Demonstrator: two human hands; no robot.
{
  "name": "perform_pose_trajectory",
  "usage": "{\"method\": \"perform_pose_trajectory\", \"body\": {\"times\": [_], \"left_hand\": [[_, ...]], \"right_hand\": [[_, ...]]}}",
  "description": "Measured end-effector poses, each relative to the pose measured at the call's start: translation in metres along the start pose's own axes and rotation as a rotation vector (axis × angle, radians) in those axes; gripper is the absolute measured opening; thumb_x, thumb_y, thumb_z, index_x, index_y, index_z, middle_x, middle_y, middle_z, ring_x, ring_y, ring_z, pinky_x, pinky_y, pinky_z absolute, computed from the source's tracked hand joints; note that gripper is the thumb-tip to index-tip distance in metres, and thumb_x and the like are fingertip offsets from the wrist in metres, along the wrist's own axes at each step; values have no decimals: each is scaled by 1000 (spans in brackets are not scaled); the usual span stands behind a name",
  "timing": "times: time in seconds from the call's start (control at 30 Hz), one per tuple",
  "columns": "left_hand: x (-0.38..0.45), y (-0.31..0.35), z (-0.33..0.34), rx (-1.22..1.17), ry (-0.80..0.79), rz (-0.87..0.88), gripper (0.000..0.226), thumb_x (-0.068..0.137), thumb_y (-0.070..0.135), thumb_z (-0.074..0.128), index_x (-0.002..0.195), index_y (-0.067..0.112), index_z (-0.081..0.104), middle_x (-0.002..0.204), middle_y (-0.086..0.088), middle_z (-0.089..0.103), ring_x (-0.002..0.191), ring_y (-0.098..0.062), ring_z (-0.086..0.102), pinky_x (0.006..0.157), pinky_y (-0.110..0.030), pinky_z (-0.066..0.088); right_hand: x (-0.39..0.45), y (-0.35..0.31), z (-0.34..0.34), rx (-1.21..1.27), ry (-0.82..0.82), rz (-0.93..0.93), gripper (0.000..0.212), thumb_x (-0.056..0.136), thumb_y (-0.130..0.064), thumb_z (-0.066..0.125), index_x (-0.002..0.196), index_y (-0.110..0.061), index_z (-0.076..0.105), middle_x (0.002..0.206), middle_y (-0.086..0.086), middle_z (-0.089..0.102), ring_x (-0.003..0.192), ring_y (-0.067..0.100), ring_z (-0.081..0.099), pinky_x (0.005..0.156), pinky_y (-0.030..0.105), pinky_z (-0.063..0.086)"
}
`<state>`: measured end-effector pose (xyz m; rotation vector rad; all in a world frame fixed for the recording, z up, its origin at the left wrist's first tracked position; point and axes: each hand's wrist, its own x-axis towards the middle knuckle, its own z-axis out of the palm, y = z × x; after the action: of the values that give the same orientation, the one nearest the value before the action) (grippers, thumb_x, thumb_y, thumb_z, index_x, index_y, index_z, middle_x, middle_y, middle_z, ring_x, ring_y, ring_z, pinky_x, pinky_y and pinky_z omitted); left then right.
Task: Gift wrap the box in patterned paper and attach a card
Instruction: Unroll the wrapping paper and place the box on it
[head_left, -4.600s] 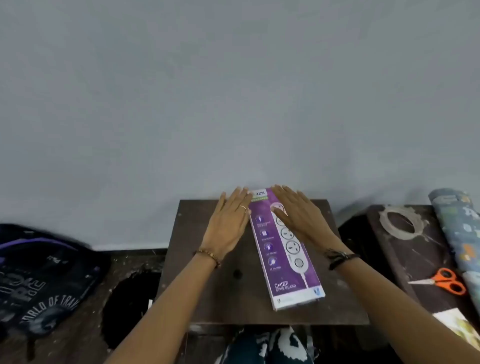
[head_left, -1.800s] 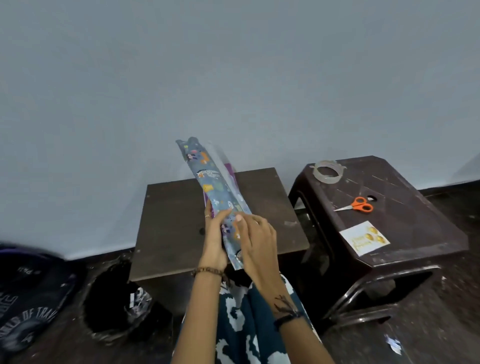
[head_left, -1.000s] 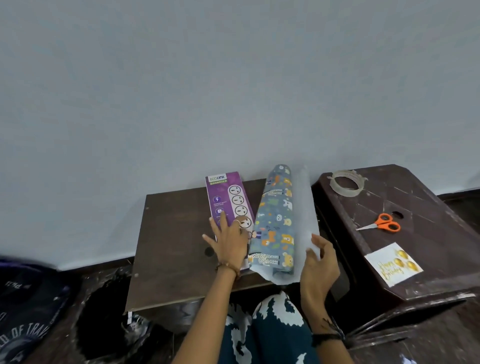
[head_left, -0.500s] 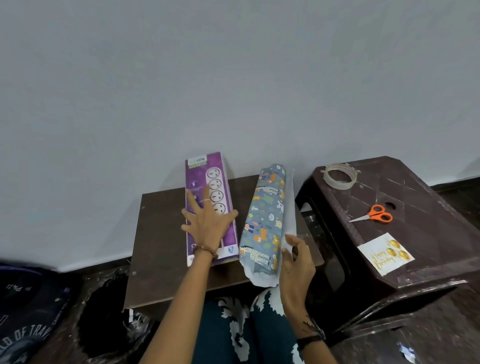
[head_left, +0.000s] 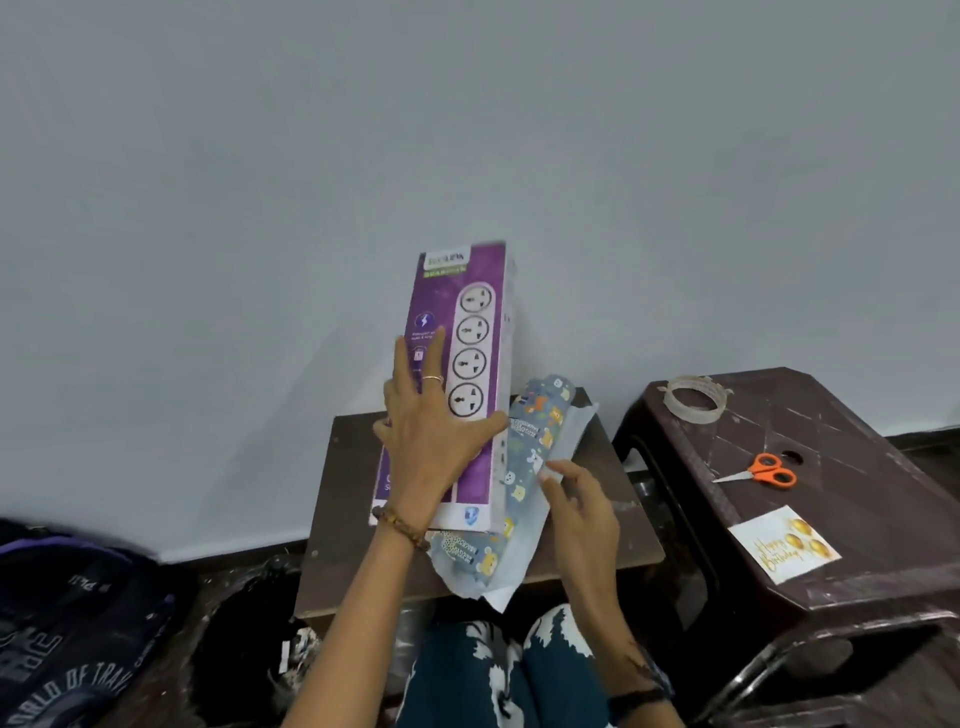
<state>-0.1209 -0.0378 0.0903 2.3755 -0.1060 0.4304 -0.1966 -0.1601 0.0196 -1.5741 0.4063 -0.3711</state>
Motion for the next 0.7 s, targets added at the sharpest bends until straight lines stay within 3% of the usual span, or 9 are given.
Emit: {"method": "perform_pose_trajectory", "body": {"times": [0.07, 0.17, 0.27, 0.37, 0.5, 0.57, 0.63, 0.7], "left_hand": [[-6, 16, -2, -394, 45, -34, 105, 63, 38, 79, 141, 47, 9, 154, 7, -2, 138, -14, 22, 107, -50, 30], [-13, 31, 4, -984, 96, -87, 108, 53, 42, 84, 130, 65, 11, 152, 10, -1, 138, -13, 26, 107, -44, 37], [-20, 35, 19, -1073, 231, -72, 116, 48, 52, 86, 127, 71, 3, 154, -4, 3, 141, -20, 23, 109, -49, 33], [-34, 40, 34, -1027, 309, -40, 123, 51, 55, 84, 131, 65, -9, 155, -3, 0, 142, -18, 17, 112, -49, 28], [-46, 42, 44, -996, 277, -35, 128, 50, 57, 82, 132, 60, -16, 155, 7, -8, 142, -7, 14, 114, -41, 28], [-48, 42, 49, -1006, 224, -16, 132, 51, 48, 85, 131, 60, -18, 154, 15, -7, 141, -2, 15, 113, -35, 29], [-49, 43, 48, -1083, 155, -42, 132, 54, 29, 85, 134, 56, -18, 148, 30, 0, 136, 8, 20, 110, -26, 31], [-44, 45, 37, -1346, 82, -183, 123, 54, 23, 83, 144, 44, 2, 148, 20, 24, 129, -1, 39, 102, -31, 41]], "right_hand": [[4, -24, -3, 304, -149, 220, 30, 88, -37, 58, 111, -17, 62, 111, 1, 67, 100, 11, 63, 77, 21, 52], [0, -35, -7, 651, -329, 540, 42, 89, -48, 46, 117, -19, 60, 119, 10, 63, 106, 28, 61, 92, 48, 47], [-7, -32, -7, 976, -344, 710, 63, 84, -57, 49, 129, -13, 50, 131, 22, 49, 112, 42, 55, 89, 59, 46], [-5, -41, -10, 1117, -366, 655, 75, 76, -67, 50, 127, -13, 53, 122, 27, 58, 111, 44, 57, 86, 60, 48], [5, -50, -21, 1035, -365, 583, 75, 73, -74, 45, 117, -16, 63, 115, 20, 65, 107, 36, 61, 86, 55, 49], [12, -49, -24, 993, -342, 581, 61, 82, -61, 47, 115, -13, 64, 112, 17, 67, 106, 33, 62, 88, 52, 50], [20, -49, -27, 1029, -276, 544, 40, 87, -37, 51, 105, -4, 65, 103, 19, 68, 98, 32, 64, 91, 50, 48], [31, -48, -33, 1028, -171, 464, 18, 84, -18, 50, 87, -4, 60, 88, 17, 63, 83, 28, 62, 80, 42, 53]]}}
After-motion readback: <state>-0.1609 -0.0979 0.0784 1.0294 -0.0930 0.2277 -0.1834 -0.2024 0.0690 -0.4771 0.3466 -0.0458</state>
